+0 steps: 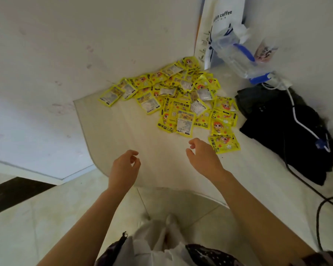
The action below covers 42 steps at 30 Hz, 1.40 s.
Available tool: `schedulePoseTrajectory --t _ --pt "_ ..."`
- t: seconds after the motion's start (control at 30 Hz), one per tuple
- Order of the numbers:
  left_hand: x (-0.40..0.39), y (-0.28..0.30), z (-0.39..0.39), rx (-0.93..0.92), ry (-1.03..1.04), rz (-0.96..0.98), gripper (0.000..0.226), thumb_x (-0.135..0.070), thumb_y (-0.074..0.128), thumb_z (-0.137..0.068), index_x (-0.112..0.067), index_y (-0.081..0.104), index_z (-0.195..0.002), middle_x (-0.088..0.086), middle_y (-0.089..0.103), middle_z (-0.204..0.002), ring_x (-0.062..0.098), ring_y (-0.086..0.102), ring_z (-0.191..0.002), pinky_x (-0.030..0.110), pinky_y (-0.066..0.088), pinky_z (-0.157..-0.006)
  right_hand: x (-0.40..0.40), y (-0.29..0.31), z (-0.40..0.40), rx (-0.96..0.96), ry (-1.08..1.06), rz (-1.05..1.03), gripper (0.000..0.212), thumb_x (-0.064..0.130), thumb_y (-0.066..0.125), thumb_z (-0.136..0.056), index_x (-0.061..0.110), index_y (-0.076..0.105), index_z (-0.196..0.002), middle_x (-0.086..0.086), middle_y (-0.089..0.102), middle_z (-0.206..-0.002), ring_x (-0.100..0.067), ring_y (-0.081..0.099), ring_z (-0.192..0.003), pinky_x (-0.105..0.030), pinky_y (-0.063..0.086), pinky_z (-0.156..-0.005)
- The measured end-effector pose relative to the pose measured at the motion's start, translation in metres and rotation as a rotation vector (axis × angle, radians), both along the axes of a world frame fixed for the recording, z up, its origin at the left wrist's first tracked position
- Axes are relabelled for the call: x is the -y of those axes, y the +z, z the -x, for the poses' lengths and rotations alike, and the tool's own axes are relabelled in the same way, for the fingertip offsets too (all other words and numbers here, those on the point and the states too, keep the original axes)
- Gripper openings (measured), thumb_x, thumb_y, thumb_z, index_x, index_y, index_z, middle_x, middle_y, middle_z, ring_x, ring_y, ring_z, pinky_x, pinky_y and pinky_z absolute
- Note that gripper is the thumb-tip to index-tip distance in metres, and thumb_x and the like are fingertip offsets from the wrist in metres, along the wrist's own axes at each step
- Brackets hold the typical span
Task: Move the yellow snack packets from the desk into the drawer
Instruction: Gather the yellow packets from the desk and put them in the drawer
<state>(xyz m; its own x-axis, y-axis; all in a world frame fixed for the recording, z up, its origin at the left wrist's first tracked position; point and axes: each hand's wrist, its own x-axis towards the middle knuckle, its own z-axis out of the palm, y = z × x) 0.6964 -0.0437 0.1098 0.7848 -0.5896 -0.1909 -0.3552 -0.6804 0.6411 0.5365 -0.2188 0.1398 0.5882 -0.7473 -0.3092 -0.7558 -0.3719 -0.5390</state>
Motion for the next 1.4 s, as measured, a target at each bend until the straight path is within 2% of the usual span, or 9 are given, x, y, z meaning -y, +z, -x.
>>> schedulePoseTrajectory --t 0.4,0.7,0.83,0.9,1.07,1.17,1.27,1.33,1.4 --pt "0.087 -0.008 -0.185 0.041 -0.061 -0.124 0.027 -0.020 0.054 -0.092 -0.013 0.063 -0.116 0.006 0.066 -0.116 0.026 0.060 -0.108 0.036 0.046 -0.090 0.079 -0.026 -0.108 -0.041 -0.209 -0.127 0.043 0.021 0.056 -0.093 0.002 0.050 -0.130 -0.016 0.054 -0.134 -0.032 0.050 -0.125 -0.034 0.040 -0.098" --pt "0.149 -0.027 -0.302 0.132 -0.225 -0.302 0.035 -0.023 0.049 -0.096 -0.001 0.059 -0.122 0.025 0.057 -0.127 0.042 0.052 -0.118 0.044 0.040 -0.099 0.110 -0.065 -0.141 -0.189 -0.438 -0.126 0.050 0.026 0.062 -0.086 0.005 0.048 -0.129 -0.019 0.051 -0.128 -0.037 0.054 -0.114 -0.040 0.047 -0.095" --pt "0.162 -0.080 -0.354 0.205 -0.263 -0.414 0.078 -0.063 0.023 -0.077 -0.007 0.061 -0.117 0.019 0.055 -0.119 0.041 0.053 -0.110 0.050 0.047 -0.093 0.114 -0.073 -0.144 -0.318 -0.522 -0.133 0.060 0.030 0.064 -0.088 0.000 0.037 -0.134 -0.023 0.038 -0.139 -0.042 0.041 -0.127 -0.046 0.042 -0.099" --pt "0.163 -0.104 -0.371 0.213 -0.239 -0.483 0.088 -0.069 0.019 -0.070 -0.008 0.058 -0.120 0.020 0.052 -0.118 0.043 0.053 -0.108 0.050 0.049 -0.089 0.117 -0.079 -0.145 -0.344 -0.543 -0.104 0.069 0.036 0.066 -0.086 -0.002 0.034 -0.134 -0.024 0.038 -0.139 -0.041 0.041 -0.127 -0.045 0.042 -0.098" --pt "0.168 -0.082 -0.354 0.152 -0.167 -0.501 0.081 -0.068 0.035 -0.074 -0.009 0.051 -0.128 0.020 0.049 -0.126 0.044 0.051 -0.112 0.051 0.046 -0.092 0.118 -0.085 -0.148 -0.363 -0.593 -0.128 0.075 0.040 0.065 -0.086 -0.002 0.029 -0.137 -0.025 0.038 -0.138 -0.042 0.042 -0.125 -0.047 0.042 -0.098" --pt "0.171 -0.073 -0.343 0.112 -0.091 -0.444 0.070 -0.050 0.059 -0.081 -0.007 0.045 -0.133 0.021 0.049 -0.130 0.041 0.046 -0.119 0.049 0.041 -0.097 0.119 -0.089 -0.146 -0.326 -0.610 -0.158 0.077 0.041 0.067 -0.085 -0.002 0.028 -0.137 -0.025 0.040 -0.137 -0.043 0.044 -0.125 -0.049 0.044 -0.096" --pt "0.169 -0.068 -0.331 0.072 -0.040 -0.381 0.075 -0.041 0.071 -0.077 -0.005 0.040 -0.136 0.024 0.048 -0.128 0.042 0.044 -0.121 0.049 0.039 -0.100 0.121 -0.088 -0.143 -0.280 -0.638 -0.187 0.077 0.040 0.071 -0.082 -0.004 0.034 -0.133 -0.024 0.045 -0.134 -0.042 0.045 -0.124 -0.049 0.044 -0.095" --pt "0.166 -0.066 -0.327 0.019 0.003 -0.369 0.074 -0.041 0.074 -0.074 -0.005 0.044 -0.132 0.022 0.050 -0.125 0.040 0.047 -0.118 0.047 0.043 -0.095 0.122 -0.090 -0.139 -0.235 -0.641 -0.217 0.072 0.043 0.074 -0.078 -0.004 0.046 -0.125 -0.023 0.054 -0.126 -0.040 0.052 -0.117 -0.047 0.046 -0.092" --pt "0.162 -0.064 -0.323 -0.018 0.014 -0.372 0.060 -0.038 0.077 -0.072 -0.003 0.054 -0.116 0.022 0.056 -0.114 0.041 0.055 -0.107 0.041 0.047 -0.080 0.125 -0.106 -0.129 -0.215 -0.621 -0.209 0.065 0.051 0.073 -0.073 0.005 0.057 -0.117 -0.019 0.062 -0.117 -0.036 0.058 -0.109 -0.046 0.050 -0.090"
